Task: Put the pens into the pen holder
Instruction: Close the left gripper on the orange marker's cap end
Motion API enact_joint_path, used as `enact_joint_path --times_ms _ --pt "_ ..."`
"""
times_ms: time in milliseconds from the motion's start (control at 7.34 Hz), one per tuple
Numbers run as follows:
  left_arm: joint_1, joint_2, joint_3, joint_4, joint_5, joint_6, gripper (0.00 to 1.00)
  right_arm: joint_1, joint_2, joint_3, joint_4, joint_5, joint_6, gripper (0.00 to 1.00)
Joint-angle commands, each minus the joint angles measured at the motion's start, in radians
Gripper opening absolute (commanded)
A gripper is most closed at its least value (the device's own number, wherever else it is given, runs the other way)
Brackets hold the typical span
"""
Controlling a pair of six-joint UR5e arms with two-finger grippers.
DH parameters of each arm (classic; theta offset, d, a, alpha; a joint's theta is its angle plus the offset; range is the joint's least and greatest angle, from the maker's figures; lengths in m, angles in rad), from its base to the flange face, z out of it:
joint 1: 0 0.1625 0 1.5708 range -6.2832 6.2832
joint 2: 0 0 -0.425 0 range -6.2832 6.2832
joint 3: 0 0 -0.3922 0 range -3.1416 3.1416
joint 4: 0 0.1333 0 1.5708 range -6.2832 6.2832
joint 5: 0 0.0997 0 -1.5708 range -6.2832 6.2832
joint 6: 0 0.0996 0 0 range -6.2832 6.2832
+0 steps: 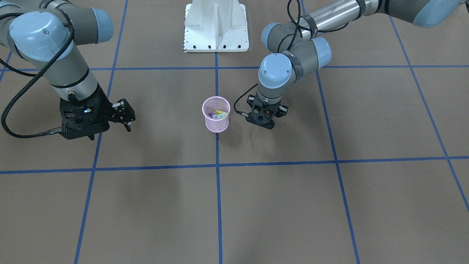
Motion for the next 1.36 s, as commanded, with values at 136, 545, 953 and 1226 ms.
enact_joint_path --times_ms 136,545,953,1226 --pt "0.000 0.000 0.000 0.000 0.000 0.003 0.37 0.001 0.000 0.000 0.000 -0.001 0.000 1.00" --pt "0.000 -0.001 0.000 0.000 0.002 0.003 0.27 -0.001 0.002 0.000 0.000 0.002 0.000 1.00" --pt "-0.031 -0.004 -0.053 -0.001 0.002 0.003 0.07 -0.001 0.006 -0.001 0.000 0.010 -0.002 1.00" --pt "-0.098 0.000 -0.190 0.000 -0.003 -0.003 0.00 0.009 0.006 -0.002 0.000 0.013 -0.002 1.00"
